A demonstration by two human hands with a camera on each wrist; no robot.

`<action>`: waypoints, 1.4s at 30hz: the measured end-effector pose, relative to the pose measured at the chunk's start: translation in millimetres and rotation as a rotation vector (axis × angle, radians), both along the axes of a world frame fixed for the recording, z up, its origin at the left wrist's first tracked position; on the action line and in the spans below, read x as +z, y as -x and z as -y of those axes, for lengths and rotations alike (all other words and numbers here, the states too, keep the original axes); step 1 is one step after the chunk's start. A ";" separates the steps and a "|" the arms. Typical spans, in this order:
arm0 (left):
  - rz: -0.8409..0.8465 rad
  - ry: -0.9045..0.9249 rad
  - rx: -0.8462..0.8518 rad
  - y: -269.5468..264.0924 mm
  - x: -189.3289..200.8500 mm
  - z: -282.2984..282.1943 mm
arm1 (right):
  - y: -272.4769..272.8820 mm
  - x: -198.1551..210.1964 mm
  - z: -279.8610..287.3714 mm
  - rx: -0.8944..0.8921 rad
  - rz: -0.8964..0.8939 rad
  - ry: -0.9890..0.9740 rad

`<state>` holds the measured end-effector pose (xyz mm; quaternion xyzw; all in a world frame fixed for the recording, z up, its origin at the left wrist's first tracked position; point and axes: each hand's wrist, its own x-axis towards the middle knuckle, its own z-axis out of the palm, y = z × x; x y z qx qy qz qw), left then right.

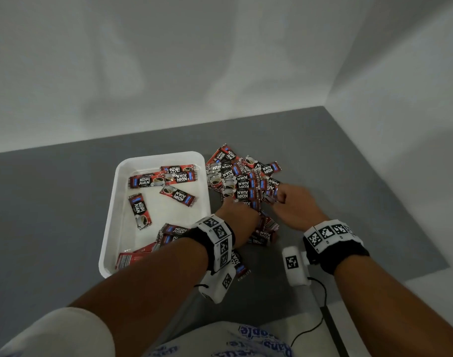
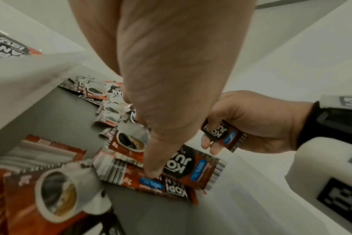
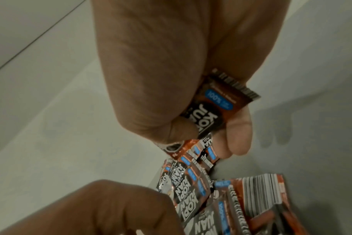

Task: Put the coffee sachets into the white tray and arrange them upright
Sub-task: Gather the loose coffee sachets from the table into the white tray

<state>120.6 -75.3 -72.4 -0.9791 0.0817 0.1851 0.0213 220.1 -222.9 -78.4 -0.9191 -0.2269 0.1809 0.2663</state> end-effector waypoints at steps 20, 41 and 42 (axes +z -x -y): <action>-0.201 -0.100 -0.156 33.8 6.7 8.8 | 17.1 -29.7 -32.2 0.286 0.019 0.181; -0.078 0.309 0.121 -8.0 -7.5 1.8 | -4.2 -10.0 12.1 -0.024 -0.125 -0.017; -0.067 0.262 0.116 -10.3 -11.7 1.5 | -2.9 -12.3 11.4 0.001 -0.100 -0.007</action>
